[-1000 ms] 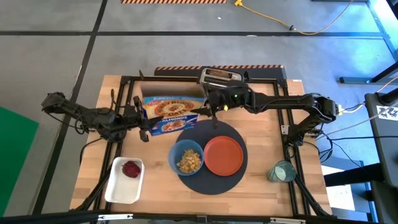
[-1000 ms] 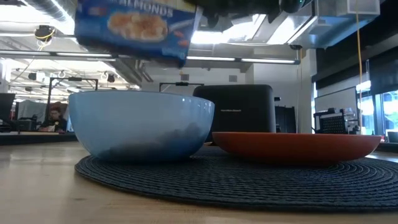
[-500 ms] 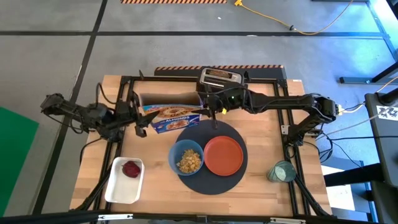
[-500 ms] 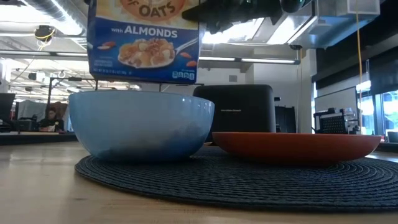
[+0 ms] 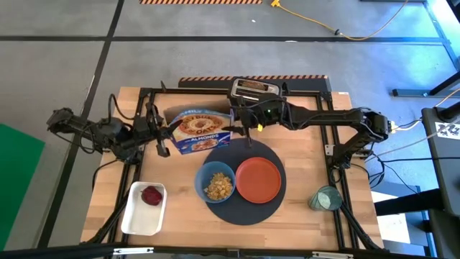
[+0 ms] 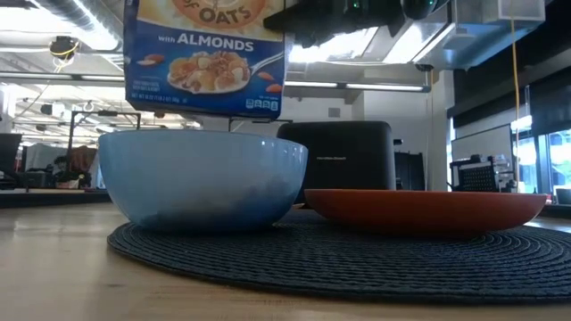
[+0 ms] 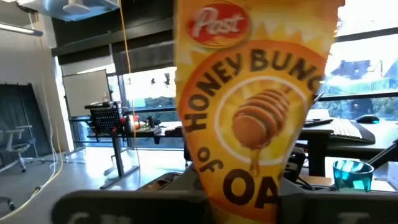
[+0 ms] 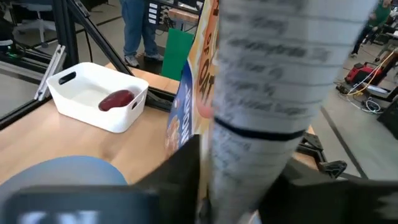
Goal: Arrange a breakfast setting
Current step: Pour the cereal from the cereal box into the blue bowl
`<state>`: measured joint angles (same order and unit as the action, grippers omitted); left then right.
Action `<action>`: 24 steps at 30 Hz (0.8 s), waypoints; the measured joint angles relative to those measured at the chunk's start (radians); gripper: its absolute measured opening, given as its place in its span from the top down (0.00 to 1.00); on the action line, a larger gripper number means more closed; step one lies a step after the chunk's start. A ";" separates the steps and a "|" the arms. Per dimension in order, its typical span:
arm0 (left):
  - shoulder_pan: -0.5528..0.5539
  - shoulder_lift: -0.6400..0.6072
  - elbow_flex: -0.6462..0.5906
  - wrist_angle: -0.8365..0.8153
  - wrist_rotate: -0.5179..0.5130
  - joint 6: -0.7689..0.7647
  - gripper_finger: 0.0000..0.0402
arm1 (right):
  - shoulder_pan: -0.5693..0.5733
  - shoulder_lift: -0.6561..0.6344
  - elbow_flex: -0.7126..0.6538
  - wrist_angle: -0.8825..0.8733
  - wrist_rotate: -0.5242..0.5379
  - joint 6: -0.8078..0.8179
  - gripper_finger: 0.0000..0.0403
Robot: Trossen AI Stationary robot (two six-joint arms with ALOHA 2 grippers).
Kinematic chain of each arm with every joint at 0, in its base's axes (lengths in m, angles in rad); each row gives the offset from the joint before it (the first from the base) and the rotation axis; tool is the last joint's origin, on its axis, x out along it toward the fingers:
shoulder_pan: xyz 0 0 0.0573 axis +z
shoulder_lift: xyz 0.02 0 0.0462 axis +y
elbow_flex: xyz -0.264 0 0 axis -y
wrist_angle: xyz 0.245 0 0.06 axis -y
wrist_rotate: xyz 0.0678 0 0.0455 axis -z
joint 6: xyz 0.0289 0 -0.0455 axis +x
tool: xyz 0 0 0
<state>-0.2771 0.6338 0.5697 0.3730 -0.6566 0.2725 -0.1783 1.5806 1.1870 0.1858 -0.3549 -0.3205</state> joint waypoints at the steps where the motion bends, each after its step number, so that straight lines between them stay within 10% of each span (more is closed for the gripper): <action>1: 0.003 0.000 0.000 0.001 -0.006 0.000 0.98 | 0.000 0.000 0.000 0.002 0.002 0.000 0.67; 9: 0.043 -0.002 -0.005 0.012 -0.121 0.050 0.97 | 0.000 -0.081 -0.001 0.010 0.181 0.085 0.33; 16: 0.138 -0.057 -0.107 0.007 -0.299 0.148 0.97 | 0.013 -0.173 -0.014 -0.083 0.165 0.099 0.36; 24: 0.297 -0.224 -0.300 0.120 -0.239 0.098 0.97 | 0.058 -0.219 -0.104 -0.076 0.181 0.105 0.41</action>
<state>0.0203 0.4103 0.2693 0.4928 -0.8952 0.3702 -0.1208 1.3612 1.0833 0.1095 -0.1737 -0.2157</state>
